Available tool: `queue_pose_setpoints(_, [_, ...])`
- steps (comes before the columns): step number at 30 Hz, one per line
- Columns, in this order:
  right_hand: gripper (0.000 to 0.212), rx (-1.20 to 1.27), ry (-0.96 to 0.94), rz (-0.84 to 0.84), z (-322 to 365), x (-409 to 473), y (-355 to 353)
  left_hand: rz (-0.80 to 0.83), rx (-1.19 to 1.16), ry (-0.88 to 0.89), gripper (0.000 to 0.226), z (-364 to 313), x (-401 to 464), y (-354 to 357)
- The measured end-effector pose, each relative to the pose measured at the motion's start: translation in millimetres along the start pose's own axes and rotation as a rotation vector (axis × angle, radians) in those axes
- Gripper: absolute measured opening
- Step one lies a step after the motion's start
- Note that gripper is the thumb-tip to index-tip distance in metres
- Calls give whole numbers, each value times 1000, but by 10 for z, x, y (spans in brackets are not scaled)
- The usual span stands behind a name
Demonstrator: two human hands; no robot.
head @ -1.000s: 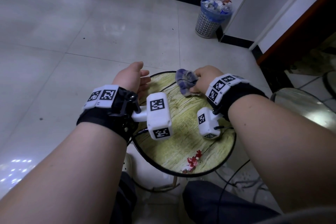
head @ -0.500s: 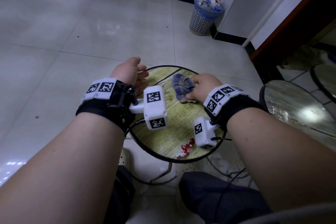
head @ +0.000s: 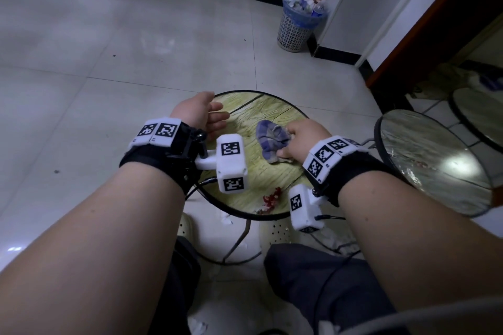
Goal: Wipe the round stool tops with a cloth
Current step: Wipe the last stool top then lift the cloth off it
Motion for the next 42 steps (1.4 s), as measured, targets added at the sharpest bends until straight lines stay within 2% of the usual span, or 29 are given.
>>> queue_pose_setpoints(24, [24,32,74,33,-232,-613,144,-53,30,29,28,410,-329,36])
queue_pose_setpoints(42, [24,-15,62,107,-315,-784,101,-10,-12,21,28,421,-333,210])
Point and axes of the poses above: each hand's wrist, its own x-axis towards the middle knuckle, its own y-axis out of the palm, z = x × y, the point moved 1 cm from there along x, towards the middle knuckle, and after that the axes turned 10 degrees about -x, right-handed, at the moved point
